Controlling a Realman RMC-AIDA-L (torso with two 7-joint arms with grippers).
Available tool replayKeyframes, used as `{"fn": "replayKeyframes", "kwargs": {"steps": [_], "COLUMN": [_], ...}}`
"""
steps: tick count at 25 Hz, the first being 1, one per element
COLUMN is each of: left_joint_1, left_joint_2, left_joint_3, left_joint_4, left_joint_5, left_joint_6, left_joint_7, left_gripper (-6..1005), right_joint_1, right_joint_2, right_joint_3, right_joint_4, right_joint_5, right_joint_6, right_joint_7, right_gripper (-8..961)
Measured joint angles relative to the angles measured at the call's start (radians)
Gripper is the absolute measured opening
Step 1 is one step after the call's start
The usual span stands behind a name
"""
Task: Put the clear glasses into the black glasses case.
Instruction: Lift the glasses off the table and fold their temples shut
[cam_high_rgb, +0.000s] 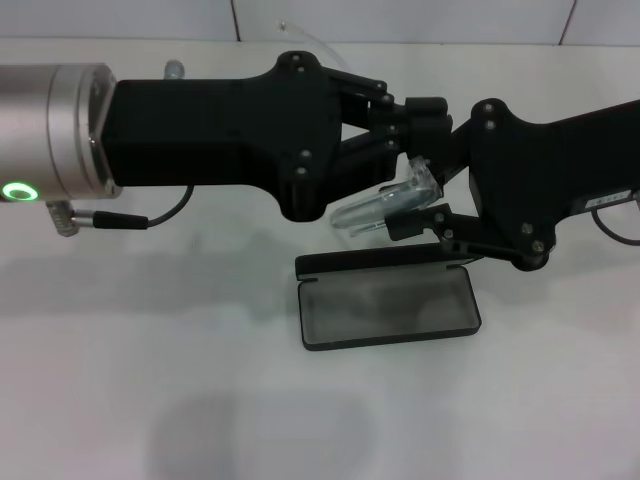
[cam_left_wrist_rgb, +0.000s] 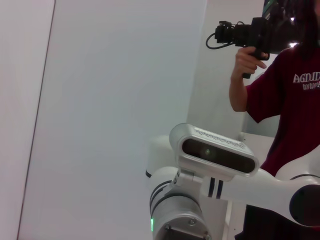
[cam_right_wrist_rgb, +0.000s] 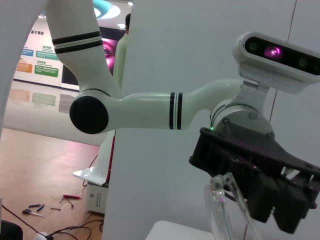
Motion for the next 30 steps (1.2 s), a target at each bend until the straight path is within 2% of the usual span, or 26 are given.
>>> {"fn": "replayKeyframes", "kwargs": {"steps": [22,27,28,30], "left_joint_1": [-0.011,-0.011,-0.01,-0.007], "left_joint_2": [0.001,0.0,-0.002,-0.004], "left_joint_3": [-0.005,-0.031,-0.072,-0.098], "left_joint_4": [-0.037,-0.039,-0.041,-0.042], "left_joint_5": [-0.007,-0.006,-0.015,-0.025], "left_joint_6": [0.019,0.028,0.046,0.054], "left_joint_7": [0.005,0.022,0.031,0.034], "left_gripper": [100,100,100,100], "right_joint_1": [-0.007,-0.022,-0.025,-0.033], "right_joint_2": [0.0,0.0,0.0,-0.001], "right_joint_3": [0.0,0.0,0.0,0.005], "right_joint_4": [0.0,0.0,0.0,0.0], "right_joint_5": [0.012,0.024,0.029,0.041], "right_joint_6": [0.0,0.0,0.0,-0.005], "right_joint_7": [-0.011,-0.022,-0.025,-0.028], "right_gripper": [97,97,97,97]}}
